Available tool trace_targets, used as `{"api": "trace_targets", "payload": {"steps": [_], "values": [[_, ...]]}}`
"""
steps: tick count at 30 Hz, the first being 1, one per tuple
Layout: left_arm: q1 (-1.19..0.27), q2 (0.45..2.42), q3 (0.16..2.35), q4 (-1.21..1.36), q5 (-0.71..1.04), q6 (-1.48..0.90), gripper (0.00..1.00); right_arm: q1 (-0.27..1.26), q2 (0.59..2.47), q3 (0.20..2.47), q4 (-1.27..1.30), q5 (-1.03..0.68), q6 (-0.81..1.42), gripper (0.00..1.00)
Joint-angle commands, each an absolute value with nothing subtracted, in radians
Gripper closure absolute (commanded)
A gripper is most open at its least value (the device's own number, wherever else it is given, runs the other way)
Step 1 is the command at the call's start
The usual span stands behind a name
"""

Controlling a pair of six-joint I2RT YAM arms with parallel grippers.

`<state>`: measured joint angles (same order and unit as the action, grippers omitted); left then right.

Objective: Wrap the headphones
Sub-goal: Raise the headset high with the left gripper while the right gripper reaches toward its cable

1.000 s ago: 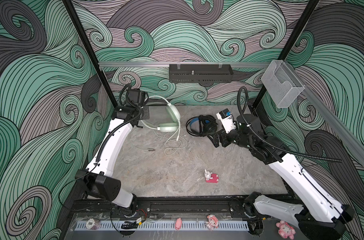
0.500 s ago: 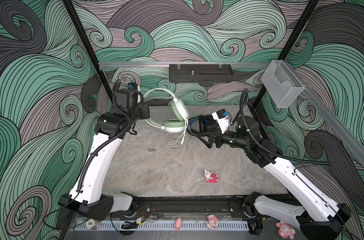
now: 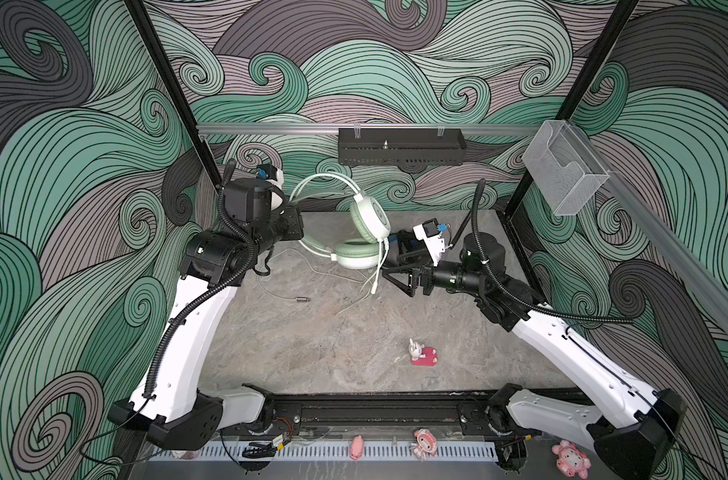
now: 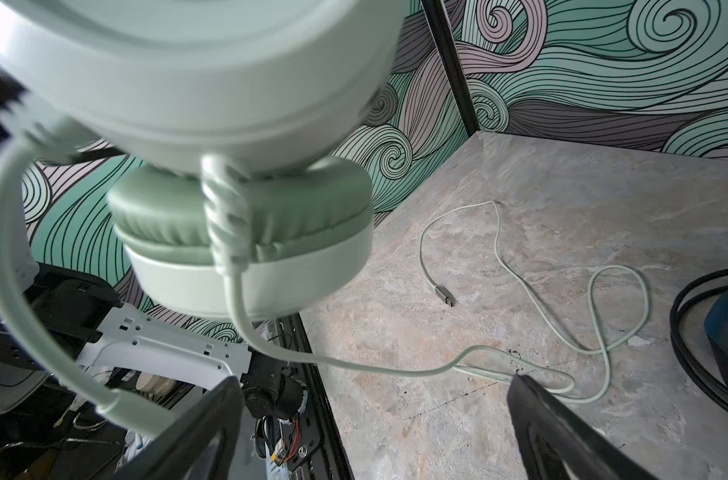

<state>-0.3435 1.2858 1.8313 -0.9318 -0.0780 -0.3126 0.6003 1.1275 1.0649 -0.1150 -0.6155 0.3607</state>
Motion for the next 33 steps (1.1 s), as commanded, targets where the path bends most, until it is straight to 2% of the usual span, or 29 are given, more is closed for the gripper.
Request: {"api": "trace_targets", "payload": {"steps": [1,9,22,31,33], "values": [[-0.350,1.282,1.911,-0.891,-0.032,-0.388,1.00,0.601,1.110,1.030,-0.024,-0.687,0.377,0.00],[-0.351,1.319,1.994,-0.885,0.024,-0.434,1.00,0.611,1.170,1.010,0.085,-0.739,0.417,0.01],[-0.351,1.325,1.993,-0.861,0.082,-0.492,1.00,0.653,1.362,1.051,0.192,-0.828,0.417,0.02],[-0.350,1.322,1.978,-0.823,0.116,-0.540,1.00,0.669,1.469,1.061,0.264,-0.844,0.458,0.11],[-0.351,1.322,1.980,-0.814,0.129,-0.553,1.00,0.670,1.482,1.064,0.273,-0.845,0.462,0.16]]}}
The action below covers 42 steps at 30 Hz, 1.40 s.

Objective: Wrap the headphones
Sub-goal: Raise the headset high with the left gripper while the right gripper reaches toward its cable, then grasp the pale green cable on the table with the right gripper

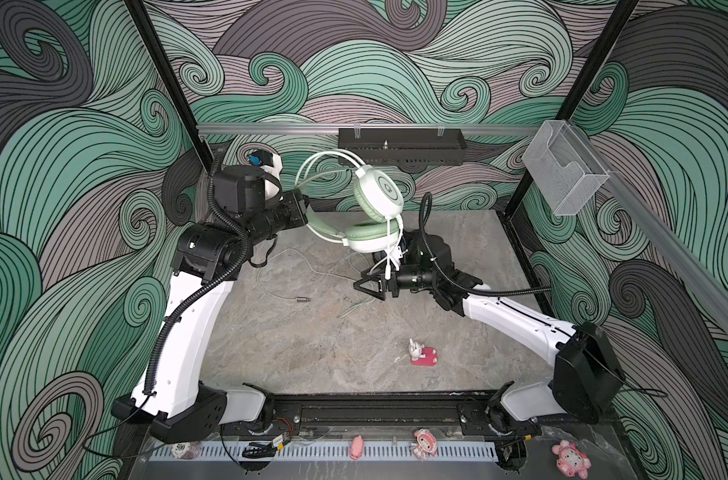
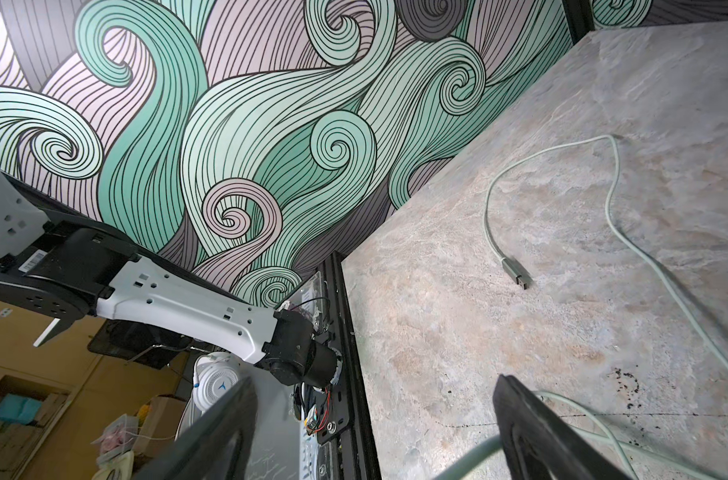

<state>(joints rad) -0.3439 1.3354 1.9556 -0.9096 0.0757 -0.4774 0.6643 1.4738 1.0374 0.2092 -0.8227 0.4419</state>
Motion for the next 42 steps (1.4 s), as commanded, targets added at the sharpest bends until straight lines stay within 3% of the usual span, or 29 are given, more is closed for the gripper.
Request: {"api": "trace_targets", "payload": {"steps": [1,4,18,23,29,42], "values": [[-0.350,1.324,1.982,-0.810,0.137,-0.559,1.00,0.670,1.489,1.066,0.273,-0.845,0.462,0.19],[-0.351,1.328,1.991,-0.804,0.152,-0.572,1.00,0.671,1.510,1.067,0.274,-0.846,0.461,0.25],[-0.345,1.327,2.003,-0.782,0.183,-0.617,1.00,0.672,1.566,1.037,0.310,-0.839,0.481,0.28],[-0.339,1.324,2.012,-0.779,0.186,-0.626,1.00,0.672,1.569,1.012,0.309,-0.842,0.478,0.35],[-0.327,1.321,2.013,-0.782,0.189,-0.636,1.00,0.673,1.564,0.973,0.296,-0.838,0.464,0.48],[-0.245,1.286,1.946,-0.778,0.189,-0.664,1.00,0.593,1.389,0.932,0.060,-0.721,0.336,0.94]]}}
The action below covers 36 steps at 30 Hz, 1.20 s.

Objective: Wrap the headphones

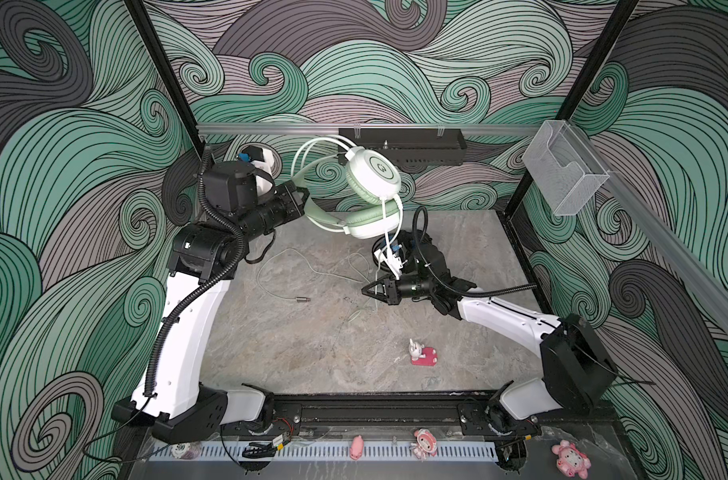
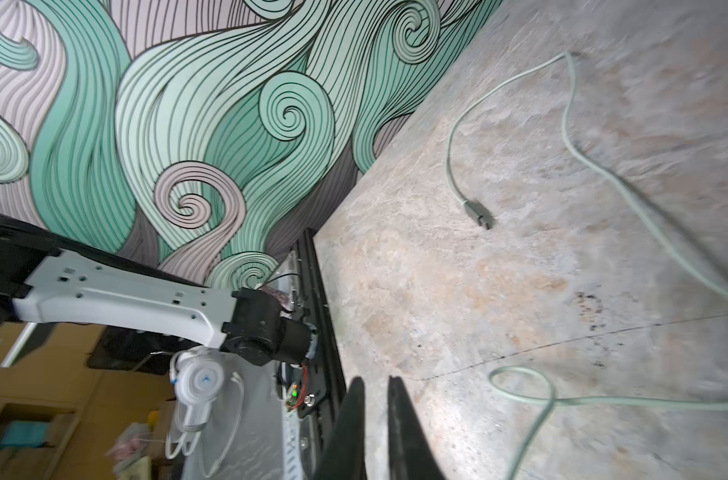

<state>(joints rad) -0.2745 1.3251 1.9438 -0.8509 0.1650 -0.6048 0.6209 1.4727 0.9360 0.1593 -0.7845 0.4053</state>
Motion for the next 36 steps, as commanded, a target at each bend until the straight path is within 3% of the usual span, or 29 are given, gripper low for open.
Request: {"api": "trace_targets", "payload": {"steps": [1,3,12,22,36], "values": [[-0.232,1.282,1.938,-0.779,0.191,-0.664,1.00,0.584,1.364,0.929,0.023,-0.697,0.316,0.96],[-0.199,1.270,1.915,-0.778,0.193,-0.659,1.00,0.564,1.308,0.935,-0.087,-0.616,0.262,1.00],[-0.126,1.222,1.789,-0.818,0.085,-0.550,1.00,0.517,1.112,1.088,-0.487,-0.298,0.009,1.00],[-0.127,1.176,1.609,-0.813,-0.032,-0.393,1.00,0.525,1.089,1.379,-0.720,-0.035,-0.177,1.00],[-0.262,1.188,1.536,-0.825,-0.049,-0.246,1.00,0.821,1.197,1.706,-0.809,0.138,-0.428,1.00]]}}
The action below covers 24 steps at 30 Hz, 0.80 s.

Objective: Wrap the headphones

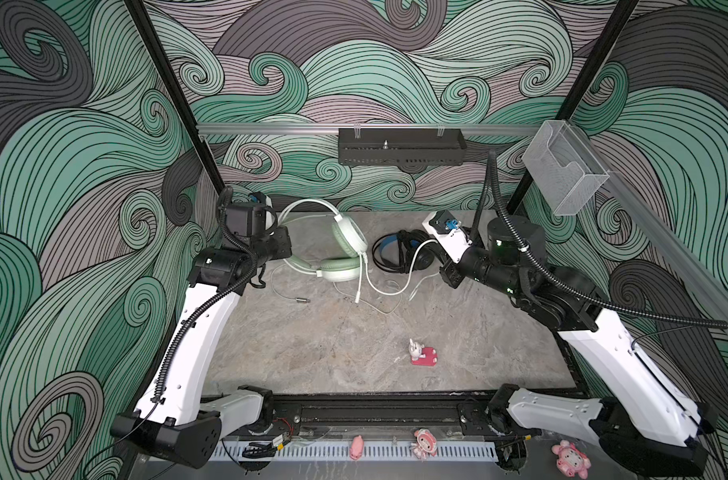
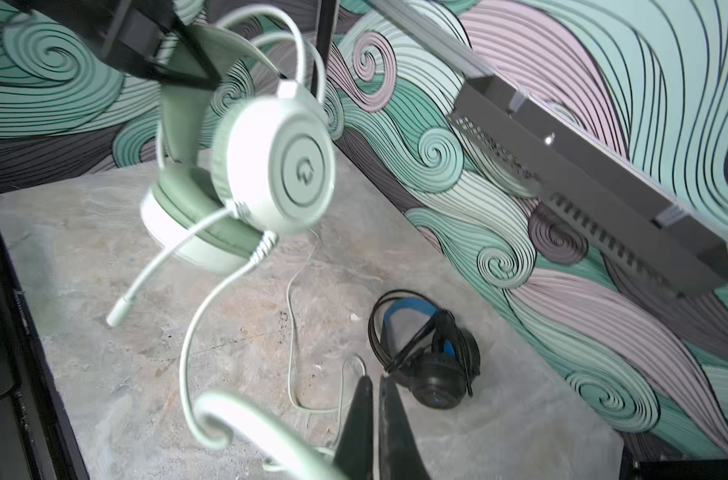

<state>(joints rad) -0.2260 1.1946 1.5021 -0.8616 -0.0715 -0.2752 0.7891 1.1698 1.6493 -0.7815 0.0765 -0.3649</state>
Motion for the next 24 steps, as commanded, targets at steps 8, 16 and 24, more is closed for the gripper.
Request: {"api": "trace_targets", "payload": {"steps": [8,16,24], "values": [[-0.395,1.201,1.503,-0.848,0.008,-0.221,1.00,0.926,1.332,1.866,-0.877,0.223,-0.499,1.00],[-0.491,1.198,1.488,-0.820,0.128,-0.228,1.00,0.954,1.426,1.935,-0.900,0.311,-0.514,1.00],[-0.519,1.184,1.423,-0.723,0.273,-0.334,1.00,0.959,1.468,1.947,-0.915,0.410,-0.494,0.97]]}}
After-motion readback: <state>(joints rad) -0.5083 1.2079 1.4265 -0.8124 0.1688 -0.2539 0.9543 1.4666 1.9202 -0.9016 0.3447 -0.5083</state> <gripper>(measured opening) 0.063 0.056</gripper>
